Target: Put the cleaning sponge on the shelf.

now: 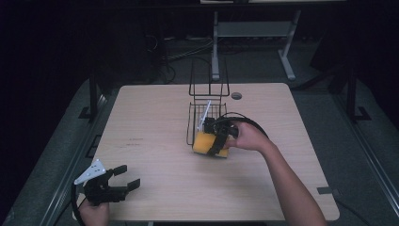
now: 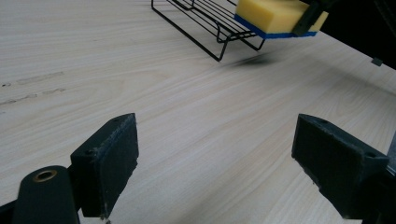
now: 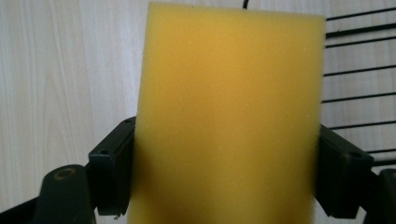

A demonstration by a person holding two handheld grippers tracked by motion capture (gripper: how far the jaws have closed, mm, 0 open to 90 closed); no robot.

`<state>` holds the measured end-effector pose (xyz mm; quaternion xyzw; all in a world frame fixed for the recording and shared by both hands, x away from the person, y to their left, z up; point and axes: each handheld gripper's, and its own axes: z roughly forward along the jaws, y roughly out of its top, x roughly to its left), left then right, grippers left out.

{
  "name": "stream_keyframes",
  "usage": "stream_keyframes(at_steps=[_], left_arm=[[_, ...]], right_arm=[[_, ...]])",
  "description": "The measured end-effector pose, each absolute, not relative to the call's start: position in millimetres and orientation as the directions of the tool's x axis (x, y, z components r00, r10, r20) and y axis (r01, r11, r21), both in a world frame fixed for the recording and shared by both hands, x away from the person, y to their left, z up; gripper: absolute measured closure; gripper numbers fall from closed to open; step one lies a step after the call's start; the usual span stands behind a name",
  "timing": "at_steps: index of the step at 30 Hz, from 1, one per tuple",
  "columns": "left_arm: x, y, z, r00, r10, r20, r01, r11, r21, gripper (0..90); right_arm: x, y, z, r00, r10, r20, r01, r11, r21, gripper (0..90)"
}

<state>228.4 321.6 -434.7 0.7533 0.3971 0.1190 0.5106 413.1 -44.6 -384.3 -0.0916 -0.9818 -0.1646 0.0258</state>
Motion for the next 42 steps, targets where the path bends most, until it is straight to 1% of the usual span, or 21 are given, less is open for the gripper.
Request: stream_keyframes(at_steps=[1, 5, 9, 13, 16, 18, 22, 24, 26, 29, 34, 36, 42], left_arm=[[228.7, 321.4, -434.9, 0.654, 0.721, -0.23, 0.479, -0.159, 0.863, 14.1], [228.8, 321.1, -434.9, 0.657, 0.718, -0.229, 0.478, -0.162, 0.863, 14.0], [228.7, 321.5, -434.9, 0.656, 0.718, -0.232, 0.478, -0.158, 0.864, 14.1], [229.2, 320.9, -434.7, 0.658, 0.717, -0.229, 0.479, -0.164, 0.863, 14.1], [229.1, 320.7, -434.7, 0.658, 0.718, -0.227, 0.478, -0.165, 0.863, 14.0], [229.2, 321.0, -434.7, 0.657, 0.718, -0.23, 0.479, -0.163, 0.863, 14.0], [229.3, 320.6, -435.2, 0.658, 0.717, -0.232, 0.48, -0.162, 0.862, 14.0], [229.1, 319.9, -435.2, 0.658, 0.717, -0.231, 0.48, -0.163, 0.862, 14.1], [228.4, 319.8, -434.7, 0.659, 0.716, -0.23, 0.478, -0.163, 0.863, 14.0], [228.6, 320.6, -434.7, 0.66, 0.716, -0.228, 0.476, -0.164, 0.864, 14.0], [228.6, 320.8, -435.0, 0.657, 0.717, -0.235, 0.481, -0.159, 0.862, 14.0], [228.2, 321.0, -434.7, 0.66, 0.715, -0.23, 0.476, -0.16, 0.865, 14.0], [228.5, 320.8, -434.9, 0.658, 0.716, -0.232, 0.479, -0.16, 0.863, 14.0]], right_arm=[[416.3, -44.0, -385.2, -0.98, 0.17, 0.102, 0.194, 0.925, 0.326, 20.9], [426.6, -39.2, -388.3, -0.979, 0.184, 0.09, 0.202, 0.934, 0.296, 20.9], [437.2, -39.9, -388.6, -0.972, 0.199, 0.124, 0.229, 0.92, 0.317, 20.9], [444.6, -36.8, -388.9, -0.974, 0.2, 0.104, 0.221, 0.935, 0.277, 20.8], [450.4, -36.8, -387.4, -0.97, 0.211, 0.121, 0.238, 0.924, 0.299, 20.8], [453.7, -35.9, -388.1, -0.972, 0.212, 0.105, 0.234, 0.93, 0.285, 20.8], [461.9, -31.5, -389.0, -0.972, 0.209, 0.105, 0.23, 0.934, 0.273, 20.9], [471.2, -30.2, -390.3, -0.967, 0.227, 0.115, 0.25, 0.934, 0.257, 20.8], [479.0, -28.2, -390.3, -0.965, 0.242, 0.099, 0.259, 0.937, 0.234, 20.8], [485.7, -22.9, -389.9, -0.965, 0.242, 0.099, 0.258, 0.938, 0.232, 20.8], [492.5, -17.5, -393.6, -0.97, 0.235, 0.054, 0.241, 0.953, 0.183, 20.9], [493.3, -17.0, -394.8, -0.972, 0.225, 0.071, 0.235, 0.952, 0.195, 20.9], [493.6, -17.7, -398.3, -0.974, 0.215, 0.076, 0.226, 0.951, 0.213, 20.9]])
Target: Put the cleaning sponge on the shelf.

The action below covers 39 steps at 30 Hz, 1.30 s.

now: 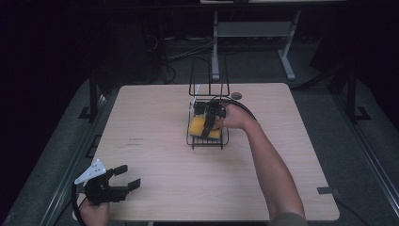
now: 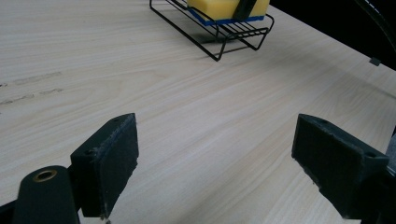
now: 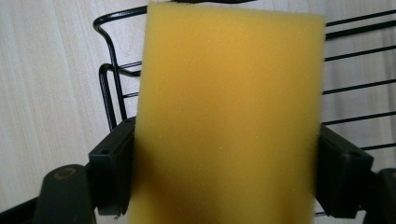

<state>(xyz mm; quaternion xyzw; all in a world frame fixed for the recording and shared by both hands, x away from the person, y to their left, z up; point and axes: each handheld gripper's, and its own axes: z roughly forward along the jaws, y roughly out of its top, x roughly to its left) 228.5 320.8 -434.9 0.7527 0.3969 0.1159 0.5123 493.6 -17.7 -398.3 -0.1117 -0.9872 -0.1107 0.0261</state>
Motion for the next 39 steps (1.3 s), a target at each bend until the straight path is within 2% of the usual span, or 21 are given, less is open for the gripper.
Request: stream_keyframes(at_steps=[20, 39], left_arm=[[229.0, 321.9, -435.1, 0.66, 0.713, -0.237, 0.479, -0.156, 0.864, 14.1], [229.6, 320.8, -435.2, 0.661, 0.711, -0.238, 0.481, -0.159, 0.862, 14.0]], right_arm=[[489.8, -25.1, -407.3, -0.975, 0.213, 0.064, 0.222, 0.949, 0.224, 20.3], [486.1, -32.2, -393.0, -0.97, 0.237, 0.057, 0.244, 0.933, 0.265, 17.7]])
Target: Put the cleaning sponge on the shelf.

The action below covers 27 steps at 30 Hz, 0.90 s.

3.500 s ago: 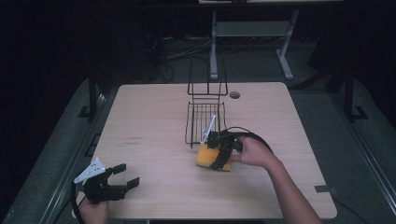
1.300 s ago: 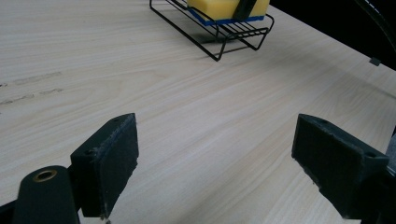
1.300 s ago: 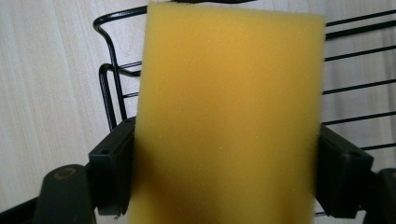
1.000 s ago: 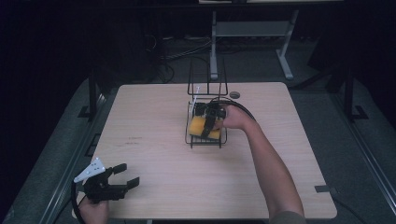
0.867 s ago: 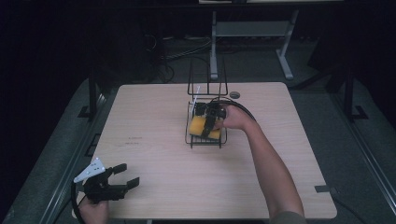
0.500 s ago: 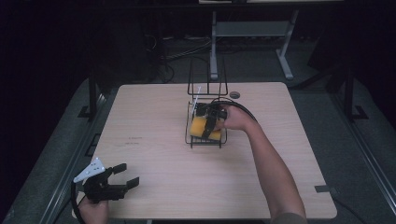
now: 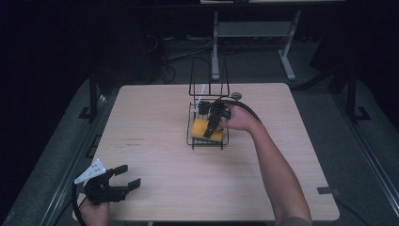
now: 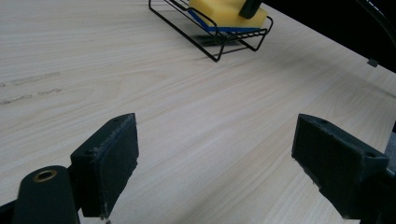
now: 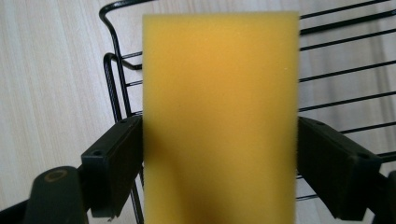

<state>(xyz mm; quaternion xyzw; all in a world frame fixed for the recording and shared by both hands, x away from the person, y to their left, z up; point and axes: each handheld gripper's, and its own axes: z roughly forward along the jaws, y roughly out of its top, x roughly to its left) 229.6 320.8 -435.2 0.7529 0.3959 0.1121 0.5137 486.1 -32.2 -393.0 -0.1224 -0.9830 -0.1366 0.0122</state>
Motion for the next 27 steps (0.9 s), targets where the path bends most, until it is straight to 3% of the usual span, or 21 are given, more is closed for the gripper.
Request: stream_keyframes(at_steps=[27], left_arm=[[230.0, 318.8, -435.3, 0.665, 0.708, -0.236, 0.479, -0.162, 0.862, 14.0]], right_arm=[[481.2, -63.0, -385.2, -0.948, 0.301, 0.107, 0.319, 0.871, 0.373, 17.5]])
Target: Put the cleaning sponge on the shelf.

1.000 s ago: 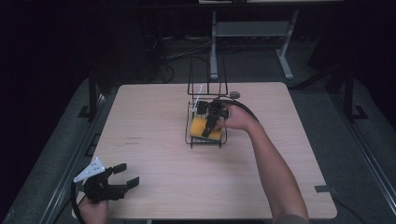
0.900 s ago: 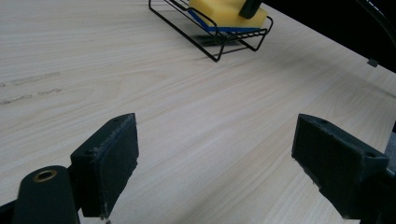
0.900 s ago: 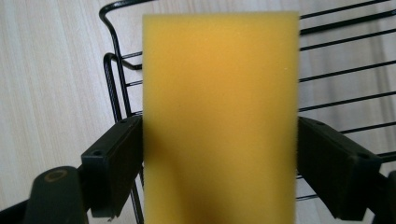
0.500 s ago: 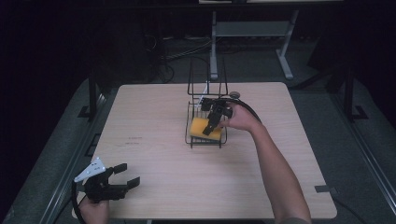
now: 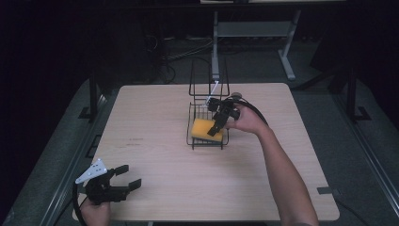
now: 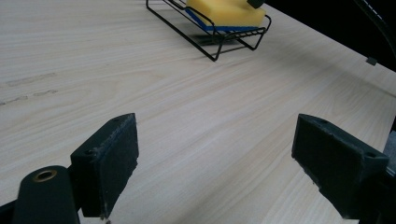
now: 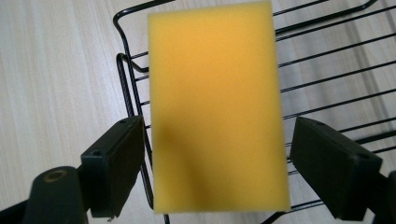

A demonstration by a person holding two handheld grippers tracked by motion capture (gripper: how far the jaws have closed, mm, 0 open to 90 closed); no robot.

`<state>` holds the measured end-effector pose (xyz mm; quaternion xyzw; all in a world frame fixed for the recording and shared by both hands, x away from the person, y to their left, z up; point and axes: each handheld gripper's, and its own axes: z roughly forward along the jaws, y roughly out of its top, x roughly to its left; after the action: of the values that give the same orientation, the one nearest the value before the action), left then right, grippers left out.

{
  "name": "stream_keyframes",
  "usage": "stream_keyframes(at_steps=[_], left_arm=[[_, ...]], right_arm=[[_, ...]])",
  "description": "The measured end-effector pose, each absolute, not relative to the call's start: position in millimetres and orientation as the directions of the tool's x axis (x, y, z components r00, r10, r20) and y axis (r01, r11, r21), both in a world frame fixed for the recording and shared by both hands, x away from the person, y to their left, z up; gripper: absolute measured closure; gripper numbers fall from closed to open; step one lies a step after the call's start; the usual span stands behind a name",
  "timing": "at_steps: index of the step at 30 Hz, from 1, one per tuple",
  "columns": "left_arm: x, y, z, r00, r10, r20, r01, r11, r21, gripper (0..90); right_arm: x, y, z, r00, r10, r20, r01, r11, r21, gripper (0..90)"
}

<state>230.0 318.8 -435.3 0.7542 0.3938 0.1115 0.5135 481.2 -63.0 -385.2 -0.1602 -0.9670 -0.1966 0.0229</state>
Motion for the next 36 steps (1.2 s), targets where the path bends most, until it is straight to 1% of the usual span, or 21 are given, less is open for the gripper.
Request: stream_keyframes(at_steps=[6, 13, 21, 29, 36], left_arm=[[230.0, 318.3, -435.2, 0.666, 0.707, -0.236, 0.479, -0.163, 0.862, 14.0], [230.0, 318.6, -435.1, 0.666, 0.707, -0.237, 0.478, -0.161, 0.863, 14.0], [230.3, 317.3, -435.1, 0.67, 0.705, -0.234, 0.478, -0.167, 0.863, 14.0], [230.4, 316.8, -435.0, 0.671, 0.704, -0.233, 0.477, -0.169, 0.863, 14.0], [230.4, 315.3, -435.0, 0.672, 0.703, -0.233, 0.477, -0.171, 0.862, 14.0]], right_arm=[[479.6, -64.7, -385.1, -0.948, 0.302, 0.106, 0.319, 0.87, 0.376, 17.4], [477.2, -68.5, -385.8, -0.947, 0.302, 0.107, 0.319, 0.855, 0.41, 17.6], [474.9, -74.1, -387.2, -0.941, 0.324, 0.101, 0.336, 0.851, 0.403, 17.5], [471.6, -77.8, -385.8, -0.942, 0.32, 0.098, 0.329, 0.835, 0.441, 17.5], [468.4, -82.4, -388.7, -0.942, 0.321, 0.098, 0.33, 0.83, 0.45, 17.3]])
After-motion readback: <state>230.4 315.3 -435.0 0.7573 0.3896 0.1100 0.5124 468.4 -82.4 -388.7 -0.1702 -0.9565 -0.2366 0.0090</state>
